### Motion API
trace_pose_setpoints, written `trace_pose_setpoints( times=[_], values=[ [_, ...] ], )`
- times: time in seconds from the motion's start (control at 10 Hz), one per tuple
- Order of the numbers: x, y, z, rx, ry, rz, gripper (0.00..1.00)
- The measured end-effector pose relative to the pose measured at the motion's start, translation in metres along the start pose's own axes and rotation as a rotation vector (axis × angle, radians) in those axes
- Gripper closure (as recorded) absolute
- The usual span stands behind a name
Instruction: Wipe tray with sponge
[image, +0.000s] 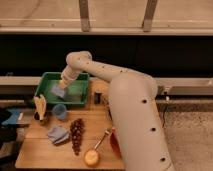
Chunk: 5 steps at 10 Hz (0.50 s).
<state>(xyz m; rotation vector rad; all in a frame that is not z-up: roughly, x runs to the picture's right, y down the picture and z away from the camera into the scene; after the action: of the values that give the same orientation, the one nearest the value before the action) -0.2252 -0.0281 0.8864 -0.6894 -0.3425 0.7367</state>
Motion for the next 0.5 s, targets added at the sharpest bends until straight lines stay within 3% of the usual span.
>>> trace_pose_setpoints(
  times=[0.3, 0.5],
  values=[
    [0.032, -0.037, -0.008, 0.058, 0.04, 0.089, 1.0],
    [0.033, -0.067, -0.002, 0.083, 0.028, 0.143, 1.0]
  ],
)
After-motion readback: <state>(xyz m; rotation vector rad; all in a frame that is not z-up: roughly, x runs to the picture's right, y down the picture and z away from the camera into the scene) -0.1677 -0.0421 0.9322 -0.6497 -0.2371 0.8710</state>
